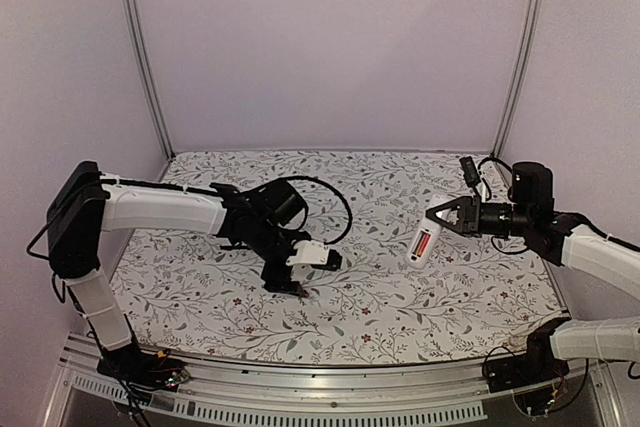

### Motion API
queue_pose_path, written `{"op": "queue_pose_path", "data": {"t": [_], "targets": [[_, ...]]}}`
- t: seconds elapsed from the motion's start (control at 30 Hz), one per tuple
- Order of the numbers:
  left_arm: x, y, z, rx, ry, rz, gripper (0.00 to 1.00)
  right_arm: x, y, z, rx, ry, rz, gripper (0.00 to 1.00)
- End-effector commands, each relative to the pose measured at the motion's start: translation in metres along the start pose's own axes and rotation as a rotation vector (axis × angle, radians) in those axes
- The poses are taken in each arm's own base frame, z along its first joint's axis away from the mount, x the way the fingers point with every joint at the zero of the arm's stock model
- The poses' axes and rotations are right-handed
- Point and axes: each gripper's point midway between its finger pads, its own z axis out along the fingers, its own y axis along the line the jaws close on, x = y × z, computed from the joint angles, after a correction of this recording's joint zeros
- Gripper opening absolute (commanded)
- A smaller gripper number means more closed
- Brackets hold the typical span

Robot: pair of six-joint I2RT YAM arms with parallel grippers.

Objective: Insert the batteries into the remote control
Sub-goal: Pick up the battery from the center of the board.

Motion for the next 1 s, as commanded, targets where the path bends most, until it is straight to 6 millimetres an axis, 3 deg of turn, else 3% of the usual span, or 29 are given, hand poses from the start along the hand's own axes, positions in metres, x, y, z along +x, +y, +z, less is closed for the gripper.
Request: {"op": "queue_pose_path", "data": {"t": [0.0,0.43,0.77,0.87,0.97], "targets": [[0.011,-0.003,0.012,0.067,0.035,0.066,0.83,-0.005,0.003,0.001,-0.026,-0.016,0.003,0.01],[0.031,0.001,0.037,0.077,0.122,0.144,0.59,0.002,-0.006,0.012,-0.045,0.030,0.085,0.00],[0.057,-0.006,0.046,0.081,0.222,0.128,0.30,0.007,-0.012,0.023,-0.074,0.068,0.148,0.00],[0.058,-0.012,0.044,0.093,0.242,0.101,0.19,0.009,-0.016,0.029,-0.085,0.082,0.168,0.00],[0.047,-0.021,0.037,0.097,0.223,0.057,0.11,0.008,-0.021,0.033,-0.083,0.083,0.194,0.00]]}}
